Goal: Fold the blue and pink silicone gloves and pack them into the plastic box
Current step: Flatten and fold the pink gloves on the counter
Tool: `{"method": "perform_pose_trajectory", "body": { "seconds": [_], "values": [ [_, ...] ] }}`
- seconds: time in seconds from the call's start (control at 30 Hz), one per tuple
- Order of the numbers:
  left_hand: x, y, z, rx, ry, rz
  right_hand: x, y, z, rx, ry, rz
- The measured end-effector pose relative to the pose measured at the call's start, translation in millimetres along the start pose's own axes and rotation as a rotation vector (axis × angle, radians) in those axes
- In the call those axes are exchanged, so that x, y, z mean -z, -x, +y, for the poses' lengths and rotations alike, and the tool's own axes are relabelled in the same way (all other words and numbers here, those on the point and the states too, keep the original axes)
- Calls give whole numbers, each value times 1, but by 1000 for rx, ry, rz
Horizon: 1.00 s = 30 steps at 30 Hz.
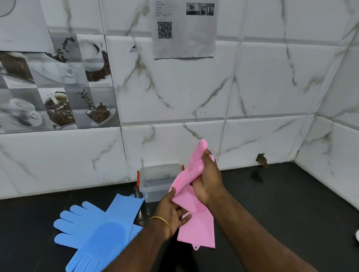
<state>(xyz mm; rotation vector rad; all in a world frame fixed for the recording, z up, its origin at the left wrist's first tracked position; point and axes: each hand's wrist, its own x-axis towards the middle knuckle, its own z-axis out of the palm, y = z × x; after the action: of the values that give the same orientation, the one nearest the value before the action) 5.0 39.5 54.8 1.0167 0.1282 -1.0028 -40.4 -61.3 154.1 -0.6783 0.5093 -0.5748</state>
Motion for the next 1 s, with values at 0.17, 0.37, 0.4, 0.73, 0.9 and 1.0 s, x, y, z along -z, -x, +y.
{"method": "perform_pose_trajectory", "body": {
  "seconds": [0.17,0.37,0.4,0.73,0.9,1.0],
  "values": [
    [-3,1,-21,25,102,61,-22,-1,-15,8,-112,-31],
    [-43,21,-76,119,-243,276,-38,5,-23,2,-179,-38],
    [-57,29,-77,121,-258,208,-39,7,-24,-11,-205,-44],
    [-57,-17,3,-205,-87,132,5,21,-46,-96,-321,-168],
    [-1,-16,3,-203,217,-106,60,21,-41,-201,-390,-177],
    [24,-12,-7,-220,343,-253,94,20,-29,-234,-356,-169]
  ]
}}
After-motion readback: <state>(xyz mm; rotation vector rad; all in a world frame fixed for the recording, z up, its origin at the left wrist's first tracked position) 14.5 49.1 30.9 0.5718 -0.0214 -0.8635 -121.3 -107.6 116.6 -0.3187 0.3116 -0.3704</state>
